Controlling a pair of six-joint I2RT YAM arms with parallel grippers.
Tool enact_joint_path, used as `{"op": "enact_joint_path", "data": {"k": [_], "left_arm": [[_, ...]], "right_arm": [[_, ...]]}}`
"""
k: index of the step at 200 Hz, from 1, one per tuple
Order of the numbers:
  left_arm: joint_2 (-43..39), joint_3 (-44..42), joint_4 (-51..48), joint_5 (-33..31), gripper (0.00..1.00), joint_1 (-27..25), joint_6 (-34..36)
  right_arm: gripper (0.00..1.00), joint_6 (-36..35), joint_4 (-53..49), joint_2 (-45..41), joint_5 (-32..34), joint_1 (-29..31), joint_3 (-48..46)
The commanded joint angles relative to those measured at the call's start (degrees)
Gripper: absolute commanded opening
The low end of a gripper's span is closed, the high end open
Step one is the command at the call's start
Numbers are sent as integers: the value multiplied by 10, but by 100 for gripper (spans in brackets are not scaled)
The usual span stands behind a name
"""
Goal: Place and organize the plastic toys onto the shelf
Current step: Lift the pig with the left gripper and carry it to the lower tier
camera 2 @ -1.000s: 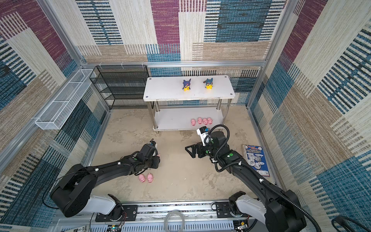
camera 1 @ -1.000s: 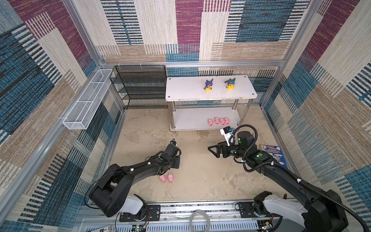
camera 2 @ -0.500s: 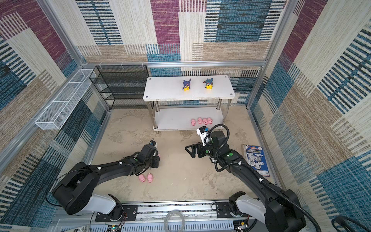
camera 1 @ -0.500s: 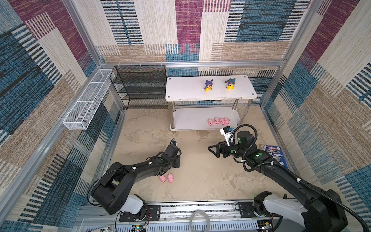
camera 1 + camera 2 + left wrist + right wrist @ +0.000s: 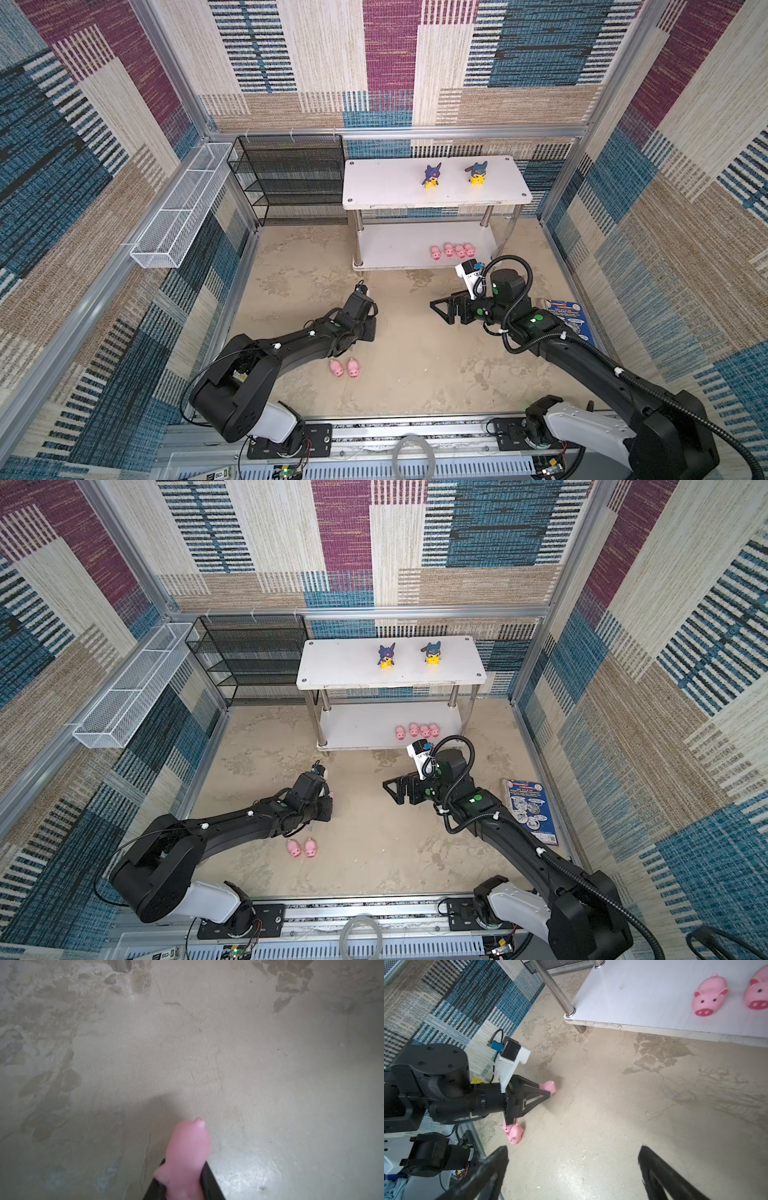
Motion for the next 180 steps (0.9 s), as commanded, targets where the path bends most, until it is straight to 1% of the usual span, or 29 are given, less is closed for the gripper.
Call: {"op": "enact_joint_path", "data": {"k": [1,40,93,119,151,180], "left_arm": [[-3,22,-28,1,27,0,5],[25,91,-52,-5,28,1,11],[131,237,-74,-14,28,1,15],[183,310,-77,-16,28,0,16],[245,382,-72,-12,28,1,14],[288,434,-75,-29,28,2,4]], "right_arm": [[100,5,4,-9,28,0,3],[100,29,6,-29,68,0,-4],[100,48,-4,-57,98,0,1],[100,54,-11,-64,101,0,6],[100,51,-32,-68,116,0,18],[100,53,-44,-80,126,0,23]]}}
